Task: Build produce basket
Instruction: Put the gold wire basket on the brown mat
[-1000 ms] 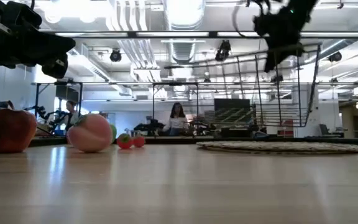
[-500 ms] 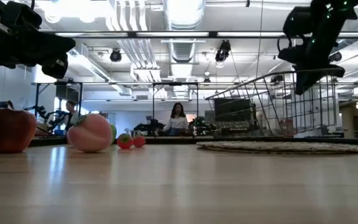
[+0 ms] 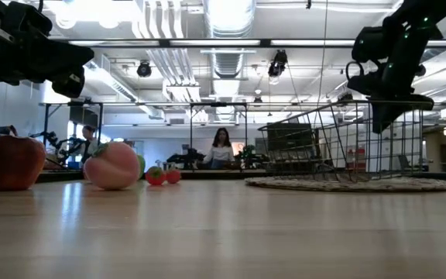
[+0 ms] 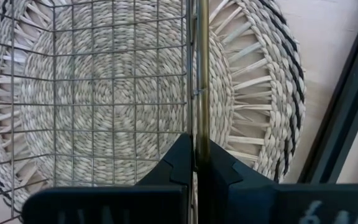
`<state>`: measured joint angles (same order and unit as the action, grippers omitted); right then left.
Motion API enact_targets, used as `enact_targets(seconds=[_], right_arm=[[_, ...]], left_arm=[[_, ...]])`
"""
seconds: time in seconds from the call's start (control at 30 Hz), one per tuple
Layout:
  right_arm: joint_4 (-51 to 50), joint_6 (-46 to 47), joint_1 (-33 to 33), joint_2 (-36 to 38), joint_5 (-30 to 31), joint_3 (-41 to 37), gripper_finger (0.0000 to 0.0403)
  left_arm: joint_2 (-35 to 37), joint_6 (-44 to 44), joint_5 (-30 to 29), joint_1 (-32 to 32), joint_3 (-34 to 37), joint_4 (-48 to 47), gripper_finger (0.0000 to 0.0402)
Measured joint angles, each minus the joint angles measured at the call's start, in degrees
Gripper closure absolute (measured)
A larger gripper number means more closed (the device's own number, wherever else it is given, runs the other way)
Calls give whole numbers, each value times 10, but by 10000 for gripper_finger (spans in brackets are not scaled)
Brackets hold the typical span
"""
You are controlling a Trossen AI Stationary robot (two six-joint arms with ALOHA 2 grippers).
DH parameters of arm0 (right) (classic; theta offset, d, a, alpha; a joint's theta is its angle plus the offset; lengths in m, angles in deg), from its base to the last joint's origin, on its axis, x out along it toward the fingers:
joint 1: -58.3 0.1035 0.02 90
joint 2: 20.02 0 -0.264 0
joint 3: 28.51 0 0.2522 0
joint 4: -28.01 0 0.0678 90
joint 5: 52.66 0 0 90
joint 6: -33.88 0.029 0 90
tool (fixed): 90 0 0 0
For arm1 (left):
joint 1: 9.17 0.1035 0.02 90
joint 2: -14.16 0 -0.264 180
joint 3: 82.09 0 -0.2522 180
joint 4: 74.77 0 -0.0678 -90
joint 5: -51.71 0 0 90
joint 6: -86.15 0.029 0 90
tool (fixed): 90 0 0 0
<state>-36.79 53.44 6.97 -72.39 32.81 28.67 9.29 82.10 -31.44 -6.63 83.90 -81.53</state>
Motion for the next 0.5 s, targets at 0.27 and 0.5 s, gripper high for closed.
enact_targets(seconds=[0.27,0.5], right_arm=[[16,-6,0,-2,8,-16,392],[35,-23,0,-2,33,-42,337]], left_arm=[[0,0,0,0,0,0,400],[0,0,0,0,0,0,400]])
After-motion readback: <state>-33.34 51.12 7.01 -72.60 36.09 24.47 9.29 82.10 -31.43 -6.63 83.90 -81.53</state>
